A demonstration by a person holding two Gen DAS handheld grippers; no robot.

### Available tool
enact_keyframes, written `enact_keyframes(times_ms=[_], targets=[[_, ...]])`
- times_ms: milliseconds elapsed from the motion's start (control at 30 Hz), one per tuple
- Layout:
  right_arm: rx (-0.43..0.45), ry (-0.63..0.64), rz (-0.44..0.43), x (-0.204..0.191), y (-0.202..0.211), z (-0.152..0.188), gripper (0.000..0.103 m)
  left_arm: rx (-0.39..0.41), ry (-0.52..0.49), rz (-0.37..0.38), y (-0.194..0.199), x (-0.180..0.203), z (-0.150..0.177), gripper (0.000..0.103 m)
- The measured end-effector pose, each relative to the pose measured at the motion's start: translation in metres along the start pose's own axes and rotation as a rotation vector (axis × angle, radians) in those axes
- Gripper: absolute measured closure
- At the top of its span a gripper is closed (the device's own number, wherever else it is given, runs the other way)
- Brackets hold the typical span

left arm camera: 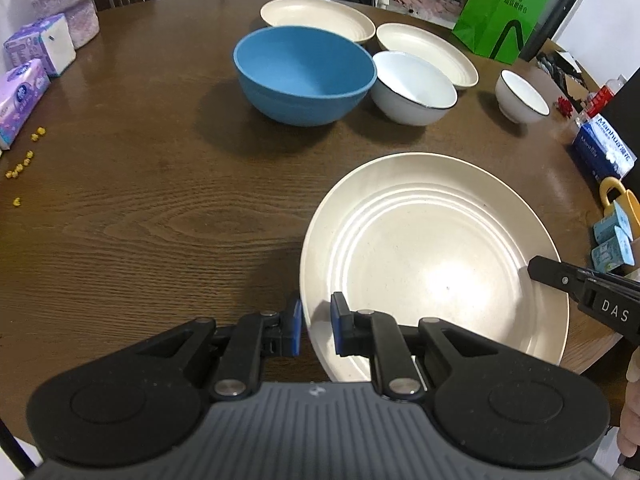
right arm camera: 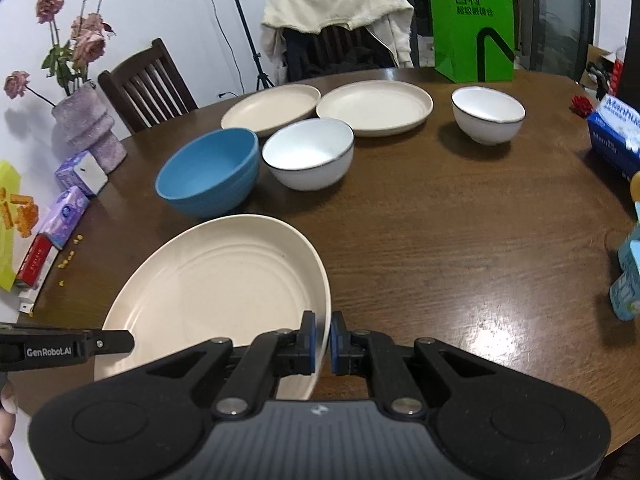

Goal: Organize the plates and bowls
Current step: 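Carry the held plate with both grippers to the open table in front of the bowls, then lower the cream plate onto the table and open both grippers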

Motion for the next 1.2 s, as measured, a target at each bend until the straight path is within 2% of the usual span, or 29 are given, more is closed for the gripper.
enact_keyframes(times_ms=[667,1033,1100,1133,1167,1200], targets=[[-0.032,-0.046,0.042,0.018,-0.047,0.021,0.095,-0.072,-0.054,0.026,-0.054,-0.001,-0.003,0.089],[-0.054,-0.097,0.041,0.032,-0.062,0.022,0.094,-0.082,-0.080,0.024,-0.058,0.003,-0.004,0.088],[-0.073,-0.111,0.034,0.035,-0.064,0.023,0.091,-0.074,-0.073,0.034,-0.055,0.001,-0.006,0.086],[-0.077,-0.121,0.021,0.036,-0.064,0.023,0.089,-0.065,-0.071,0.033,-0.052,0.000,-0.006,0.079],[-0.075,-0.126,0.009,0.037,-0.062,0.024,0.086,-0.055,-0.070,0.035,-0.049,-0.002,-0.006,0.067],[-0.070,-0.127,0.002,0.037,-0.059,0.024,0.085,-0.040,-0.068,0.034,-0.044,-0.003,-0.006,0.060]])
Point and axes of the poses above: each gripper's, at about its wrist camera, not at the fingertips, and y roughly against the way its jaws point, x to its right, z to its underside, the point moved 1 cm from there along -y, roughly the way its jaws point, and after that the axes turned 3 degrees about -x, right-handed, at the moved point
